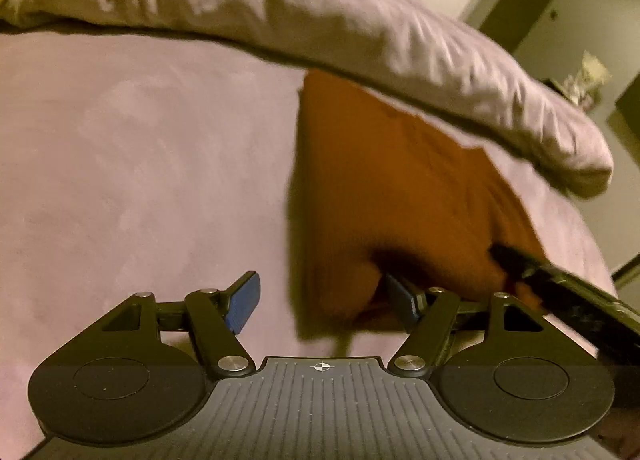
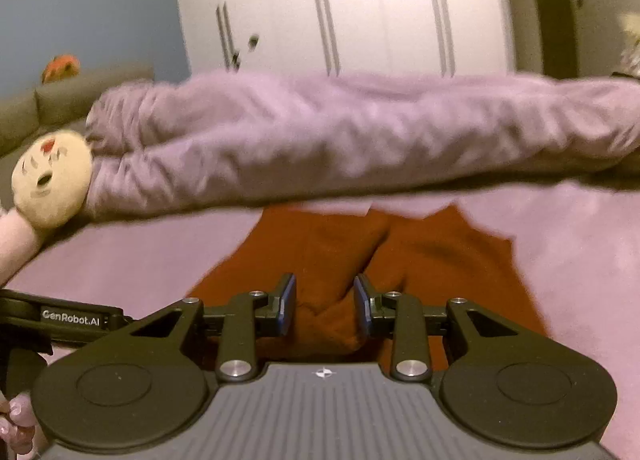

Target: Fold small clothes

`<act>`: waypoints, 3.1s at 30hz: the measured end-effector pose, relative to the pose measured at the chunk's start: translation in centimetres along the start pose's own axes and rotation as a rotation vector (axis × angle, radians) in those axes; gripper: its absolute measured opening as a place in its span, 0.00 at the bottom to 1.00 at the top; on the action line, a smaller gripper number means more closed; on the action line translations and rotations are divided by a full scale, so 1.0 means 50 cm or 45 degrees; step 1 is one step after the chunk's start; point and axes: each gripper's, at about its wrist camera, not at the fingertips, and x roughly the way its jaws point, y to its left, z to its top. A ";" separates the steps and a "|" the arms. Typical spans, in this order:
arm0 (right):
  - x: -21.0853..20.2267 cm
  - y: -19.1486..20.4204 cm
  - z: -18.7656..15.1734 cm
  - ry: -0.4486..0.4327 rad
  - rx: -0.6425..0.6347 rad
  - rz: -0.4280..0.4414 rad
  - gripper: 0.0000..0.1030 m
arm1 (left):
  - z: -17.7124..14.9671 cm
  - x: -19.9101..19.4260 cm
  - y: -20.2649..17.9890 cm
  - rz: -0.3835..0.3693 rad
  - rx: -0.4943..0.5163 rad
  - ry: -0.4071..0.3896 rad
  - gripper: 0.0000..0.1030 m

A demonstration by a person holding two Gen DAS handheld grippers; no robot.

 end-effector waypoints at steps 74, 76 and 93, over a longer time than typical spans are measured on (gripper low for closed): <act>0.171 -0.176 0.069 0.344 0.493 0.282 0.16 | 0.013 0.055 -0.060 0.072 0.205 0.152 0.82; 0.149 -0.148 0.088 0.287 0.304 0.201 0.14 | 0.016 0.055 -0.058 0.073 0.194 0.162 0.82; 0.073 -0.226 0.034 0.133 -0.131 -0.320 0.53 | 0.009 0.022 -0.111 0.038 0.269 0.144 0.82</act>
